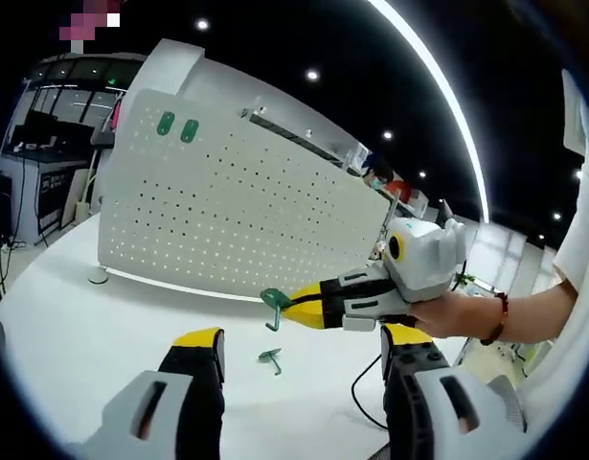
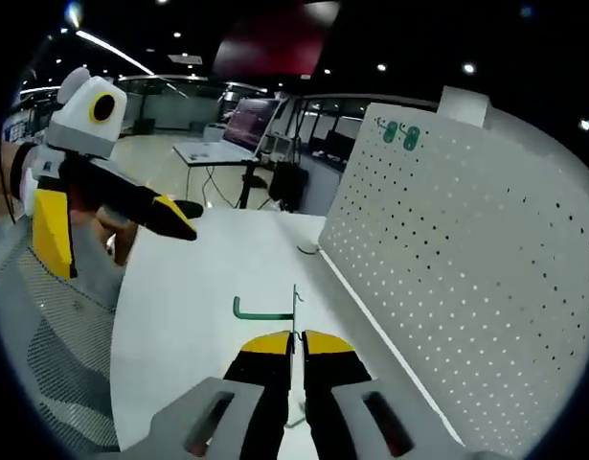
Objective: Insert the hook assembly into the mounting plate slot until the hook locks in place.
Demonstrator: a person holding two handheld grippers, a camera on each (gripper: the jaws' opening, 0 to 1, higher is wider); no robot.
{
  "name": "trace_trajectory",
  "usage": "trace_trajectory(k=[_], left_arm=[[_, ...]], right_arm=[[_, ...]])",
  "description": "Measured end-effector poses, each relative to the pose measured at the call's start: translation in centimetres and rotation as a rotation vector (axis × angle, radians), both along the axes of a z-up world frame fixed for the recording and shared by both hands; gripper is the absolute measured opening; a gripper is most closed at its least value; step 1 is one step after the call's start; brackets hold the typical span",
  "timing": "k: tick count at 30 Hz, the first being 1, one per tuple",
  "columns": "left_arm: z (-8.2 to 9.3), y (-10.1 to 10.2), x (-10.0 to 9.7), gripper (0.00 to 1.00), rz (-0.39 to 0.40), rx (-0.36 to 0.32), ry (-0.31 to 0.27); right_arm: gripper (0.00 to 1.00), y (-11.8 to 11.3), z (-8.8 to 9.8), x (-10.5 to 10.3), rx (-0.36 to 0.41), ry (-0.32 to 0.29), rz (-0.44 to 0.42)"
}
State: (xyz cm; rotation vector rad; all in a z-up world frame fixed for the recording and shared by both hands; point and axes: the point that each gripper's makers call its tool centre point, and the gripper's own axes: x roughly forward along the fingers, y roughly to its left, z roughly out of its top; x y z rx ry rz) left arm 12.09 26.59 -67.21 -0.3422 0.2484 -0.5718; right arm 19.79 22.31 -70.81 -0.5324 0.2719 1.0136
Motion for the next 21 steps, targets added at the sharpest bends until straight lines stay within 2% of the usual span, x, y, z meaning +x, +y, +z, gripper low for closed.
trace_trajectory(k=[2,14,16,21], left_arm=[[0.1,0.0,0.0,0.67,0.003,-0.006,0.0],[0.3,-0.7,0.0,0.61,-0.007,-0.046,0.002],[0.5,-1.0,-0.1,0.59,-0.011,-0.069,0.003],[0.7,-1.1,-0.1,0.55,-0.01,-0.098,0.001]], right_arm=[[0.02,0.2,0.4,-0.4,0.066,0.03,-0.008],[0.02,0.3,2.3,-2.1,0.147,0.009,-0.003],[0.02,0.1,2.2,-2.3,0.169,0.035,-0.011],[0.02,-0.2,1.9,-2.7,0.174,0.039,-0.026]])
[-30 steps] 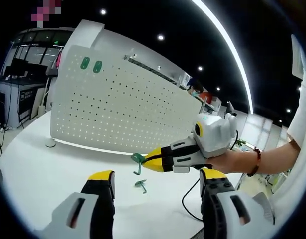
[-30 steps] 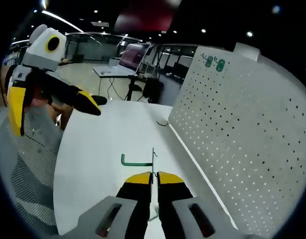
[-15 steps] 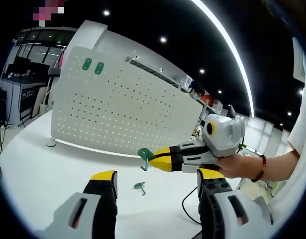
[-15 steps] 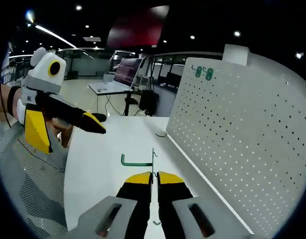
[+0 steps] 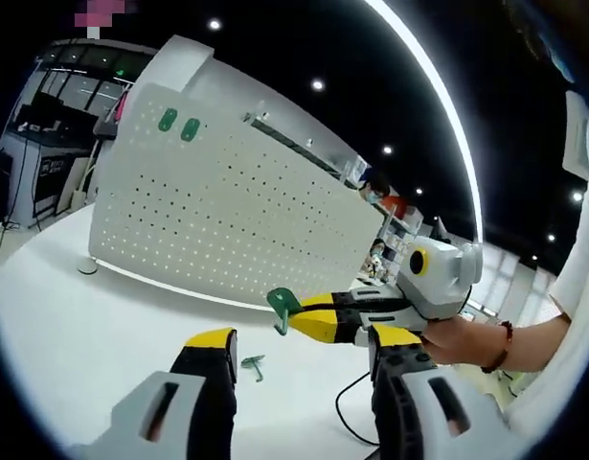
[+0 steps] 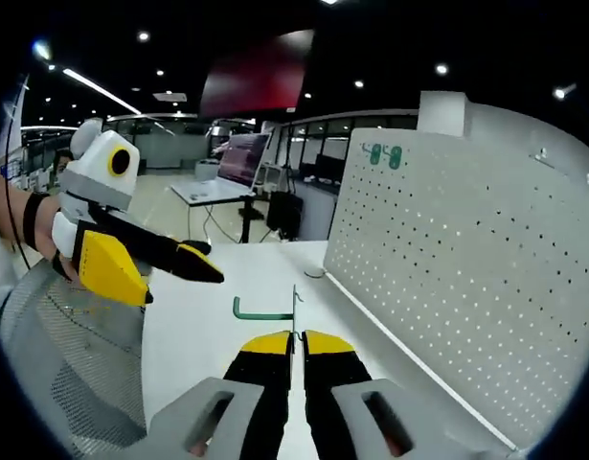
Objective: Insert the hook assembly into the mounting plate slot until the hook locks in place.
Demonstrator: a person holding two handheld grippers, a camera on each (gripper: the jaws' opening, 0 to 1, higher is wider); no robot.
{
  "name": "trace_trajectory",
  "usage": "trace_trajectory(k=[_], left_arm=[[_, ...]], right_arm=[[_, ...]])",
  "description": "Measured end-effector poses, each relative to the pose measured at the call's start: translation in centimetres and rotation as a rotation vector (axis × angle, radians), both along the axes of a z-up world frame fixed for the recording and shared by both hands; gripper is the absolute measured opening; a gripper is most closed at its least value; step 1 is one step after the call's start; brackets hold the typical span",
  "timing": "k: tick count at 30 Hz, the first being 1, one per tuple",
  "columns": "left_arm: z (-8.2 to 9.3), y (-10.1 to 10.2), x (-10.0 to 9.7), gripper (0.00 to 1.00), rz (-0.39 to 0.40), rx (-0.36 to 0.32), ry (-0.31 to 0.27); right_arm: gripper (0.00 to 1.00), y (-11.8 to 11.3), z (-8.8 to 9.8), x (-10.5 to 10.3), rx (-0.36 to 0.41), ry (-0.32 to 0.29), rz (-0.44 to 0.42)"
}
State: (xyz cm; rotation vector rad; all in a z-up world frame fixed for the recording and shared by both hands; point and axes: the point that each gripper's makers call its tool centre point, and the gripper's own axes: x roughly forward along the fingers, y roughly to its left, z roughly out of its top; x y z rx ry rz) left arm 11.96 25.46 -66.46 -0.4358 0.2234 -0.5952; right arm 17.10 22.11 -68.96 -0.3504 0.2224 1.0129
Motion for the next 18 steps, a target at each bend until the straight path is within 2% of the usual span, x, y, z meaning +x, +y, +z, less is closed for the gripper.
trace_trajectory(k=[4,10,18], left_arm=[[0.0,-0.2,0.0,0.54,-0.007,-0.009,0.002],[-0.1,-0.4,0.0,0.48,-0.01,-0.036,0.022],[0.3,-0.4,0.0,0.37,0.001,-0.069,0.015]], right_arm=[[0.02,0.1,0.3,-0.4,0.023,0.004,0.0],[0.02,0.8,1.2,-1.0,0.106,0.015,0.008],[0.02,1.3,1.3,-2.0,0.147,0.05,0.017]])
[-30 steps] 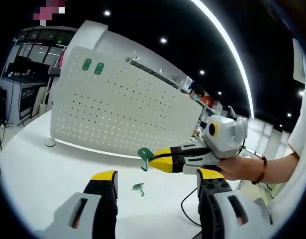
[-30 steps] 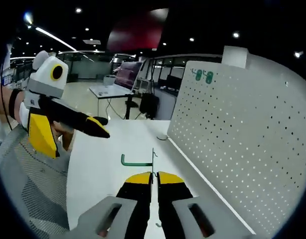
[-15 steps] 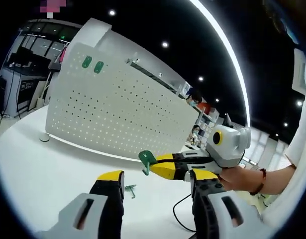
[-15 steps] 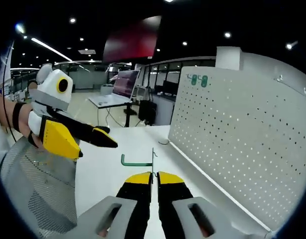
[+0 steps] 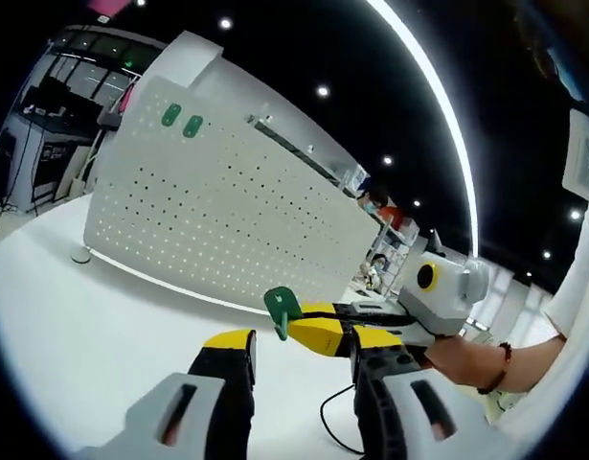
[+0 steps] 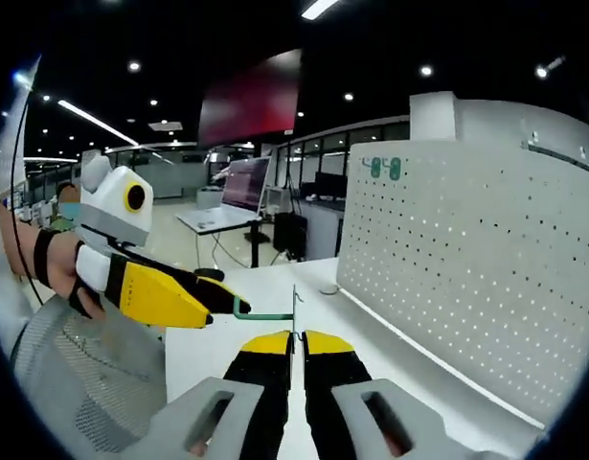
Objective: Insert the hook assembly into the mounting plate slot until the hook locks in place.
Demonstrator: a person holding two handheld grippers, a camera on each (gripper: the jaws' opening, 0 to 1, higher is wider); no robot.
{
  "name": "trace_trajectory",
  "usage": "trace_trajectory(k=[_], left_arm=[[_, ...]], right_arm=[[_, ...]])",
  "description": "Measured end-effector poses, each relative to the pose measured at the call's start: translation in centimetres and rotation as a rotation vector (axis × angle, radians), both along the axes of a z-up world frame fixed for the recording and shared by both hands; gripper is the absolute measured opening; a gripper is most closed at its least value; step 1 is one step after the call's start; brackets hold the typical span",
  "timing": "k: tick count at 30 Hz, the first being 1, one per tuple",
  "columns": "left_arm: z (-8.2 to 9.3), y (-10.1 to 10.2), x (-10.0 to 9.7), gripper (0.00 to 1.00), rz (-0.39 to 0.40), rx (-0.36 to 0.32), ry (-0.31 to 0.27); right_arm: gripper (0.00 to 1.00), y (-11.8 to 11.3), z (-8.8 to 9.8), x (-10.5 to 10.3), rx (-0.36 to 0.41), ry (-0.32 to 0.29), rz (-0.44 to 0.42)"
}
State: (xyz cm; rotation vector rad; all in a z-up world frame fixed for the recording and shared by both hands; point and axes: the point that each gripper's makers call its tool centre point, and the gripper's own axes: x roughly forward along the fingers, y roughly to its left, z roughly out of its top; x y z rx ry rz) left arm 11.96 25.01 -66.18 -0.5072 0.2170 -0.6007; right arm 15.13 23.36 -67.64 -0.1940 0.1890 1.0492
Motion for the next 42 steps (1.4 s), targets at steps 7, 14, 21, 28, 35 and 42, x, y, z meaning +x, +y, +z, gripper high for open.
trace_trajectory(k=[7,14,21,28,35,42], left_arm=[[0.1,-0.2,-0.1,0.31,-0.008,-0.049,0.019],[0.2,-0.2,-0.1,0.2,-0.007,-0.067,0.016],[0.0,-0.3,0.0,0.15,-0.008,-0.068,0.027],[0.2,-0.1,0.0,0.06,0.0,-0.086,0.032],[0.1,0.1,-0.1,0.04,0.011,-0.082,0.04],[0.0,0.3,-0.4,0.02,0.01,-0.053,0.029]], right_arm=[[0.02,0.4,-0.1,-0.9,0.025,0.02,0.015],[0.02,0.6,0.3,-1.5,0.072,0.041,0.027],[0.03,0.8,0.7,-2.0,0.118,0.078,0.026],[0.03,1.0,1.0,-2.5,0.127,0.079,0.031],[0.03,1.0,1.1,-2.8,0.122,0.069,0.036],[0.04,1.4,1.0,-3.4,0.122,0.039,0.053]])
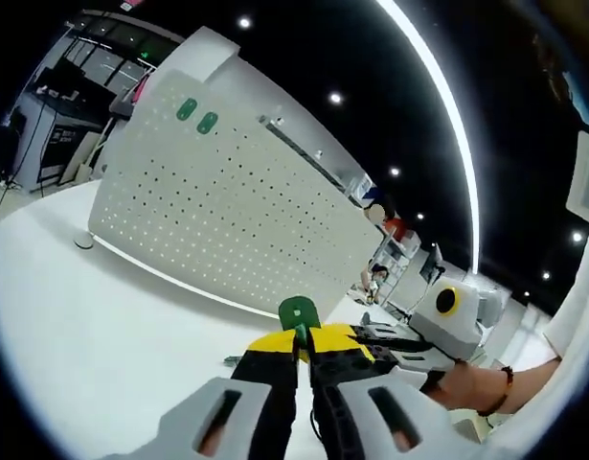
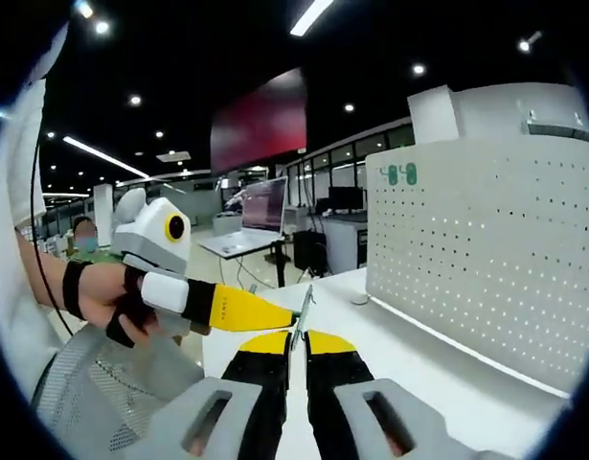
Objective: Insert the hook assembly into the mounting plate slot until the hook locks in place.
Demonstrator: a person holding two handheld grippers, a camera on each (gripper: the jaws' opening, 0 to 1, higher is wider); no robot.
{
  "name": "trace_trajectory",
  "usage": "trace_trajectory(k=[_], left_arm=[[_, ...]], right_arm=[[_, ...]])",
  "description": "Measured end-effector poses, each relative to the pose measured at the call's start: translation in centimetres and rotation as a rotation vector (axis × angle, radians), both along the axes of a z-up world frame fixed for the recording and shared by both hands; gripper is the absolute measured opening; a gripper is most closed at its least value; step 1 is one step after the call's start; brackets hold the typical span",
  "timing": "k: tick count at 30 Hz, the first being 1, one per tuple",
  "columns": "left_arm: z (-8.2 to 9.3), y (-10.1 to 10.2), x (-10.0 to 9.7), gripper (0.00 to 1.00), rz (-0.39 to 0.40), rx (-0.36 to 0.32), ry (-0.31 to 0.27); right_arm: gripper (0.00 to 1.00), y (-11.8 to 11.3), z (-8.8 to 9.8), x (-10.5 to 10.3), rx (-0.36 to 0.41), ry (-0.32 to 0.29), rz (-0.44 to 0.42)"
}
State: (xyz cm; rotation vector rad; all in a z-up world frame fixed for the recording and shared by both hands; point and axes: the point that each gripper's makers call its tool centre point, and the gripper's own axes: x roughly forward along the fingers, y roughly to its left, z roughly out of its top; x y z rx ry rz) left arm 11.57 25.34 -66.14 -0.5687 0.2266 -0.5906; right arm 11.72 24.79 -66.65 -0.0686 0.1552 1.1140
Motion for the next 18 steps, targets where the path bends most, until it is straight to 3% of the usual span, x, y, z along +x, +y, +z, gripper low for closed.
trace_trajectory(k=[7,18], left_arm=[[0.14,0.17,0.12,0.03,0.013,0.029,-0.018],[-0.19,0.18,-0.2,0.05,0.006,0.045,0.009]], right_arm=[[0.04,0.22,0.12,0.06,-0.027,-0.029,0.008],[0.03,-0.12,0.09,0.05,-0.039,-0.044,-0.002]])
